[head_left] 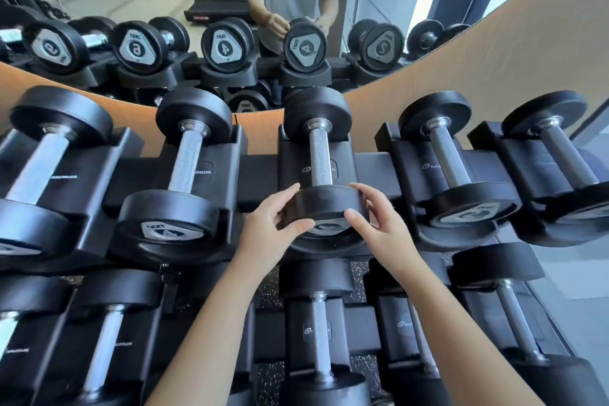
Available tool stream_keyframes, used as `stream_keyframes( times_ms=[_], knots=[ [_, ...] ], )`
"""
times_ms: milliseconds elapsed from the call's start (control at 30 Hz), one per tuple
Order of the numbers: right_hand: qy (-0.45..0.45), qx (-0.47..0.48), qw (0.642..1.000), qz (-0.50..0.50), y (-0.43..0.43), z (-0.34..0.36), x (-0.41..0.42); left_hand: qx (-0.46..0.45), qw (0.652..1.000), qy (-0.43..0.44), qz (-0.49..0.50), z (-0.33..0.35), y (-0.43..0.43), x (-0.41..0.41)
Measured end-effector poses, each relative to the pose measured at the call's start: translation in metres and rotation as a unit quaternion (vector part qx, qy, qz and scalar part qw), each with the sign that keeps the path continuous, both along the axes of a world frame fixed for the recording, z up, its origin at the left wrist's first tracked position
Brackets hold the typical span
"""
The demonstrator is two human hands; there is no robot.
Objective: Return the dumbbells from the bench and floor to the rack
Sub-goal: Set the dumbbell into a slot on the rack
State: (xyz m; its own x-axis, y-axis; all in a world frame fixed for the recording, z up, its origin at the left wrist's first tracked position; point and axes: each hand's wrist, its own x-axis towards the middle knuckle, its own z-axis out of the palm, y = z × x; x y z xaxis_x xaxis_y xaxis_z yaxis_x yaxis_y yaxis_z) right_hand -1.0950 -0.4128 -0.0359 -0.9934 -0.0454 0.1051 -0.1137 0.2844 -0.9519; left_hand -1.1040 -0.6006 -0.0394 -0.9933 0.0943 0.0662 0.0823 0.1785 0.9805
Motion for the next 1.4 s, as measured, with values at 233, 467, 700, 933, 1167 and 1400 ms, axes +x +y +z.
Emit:
stream_keyframes(
  times_ms=[233,467,700,933,1167,1400],
  knots=[
    [0.048,0.119,0.992,-0.015,0.002,0.002,-0.004,0.029,0.999,0.016,0.010,-0.008,0.001,-0.003],
    [-0.006,-0.061,0.998,-0.005,0.004,-0.008,0.002,-0.079,0.992,0.095,0.016,-0.001,0.005,-0.008],
    [-0.021,-0.214,0.977,0.003,-0.006,-0.025,0.005,-0.169,0.976,0.136,0.036,0.007,0.003,-0.011],
    [0.051,0.043,0.997,-0.024,-0.003,0.001,0.002,-0.056,0.996,0.053,-0.042,-0.011,-0.017,-0.013],
    [0.167,0.294,0.941,-0.019,-0.021,0.029,-0.002,0.023,0.998,0.039,-0.035,-0.023,-0.009,-0.008],
    [0.112,0.158,0.980,-0.049,-0.004,0.013,0.000,-0.130,0.985,0.111,-0.027,-0.008,-0.001,-0.011]
  ],
)
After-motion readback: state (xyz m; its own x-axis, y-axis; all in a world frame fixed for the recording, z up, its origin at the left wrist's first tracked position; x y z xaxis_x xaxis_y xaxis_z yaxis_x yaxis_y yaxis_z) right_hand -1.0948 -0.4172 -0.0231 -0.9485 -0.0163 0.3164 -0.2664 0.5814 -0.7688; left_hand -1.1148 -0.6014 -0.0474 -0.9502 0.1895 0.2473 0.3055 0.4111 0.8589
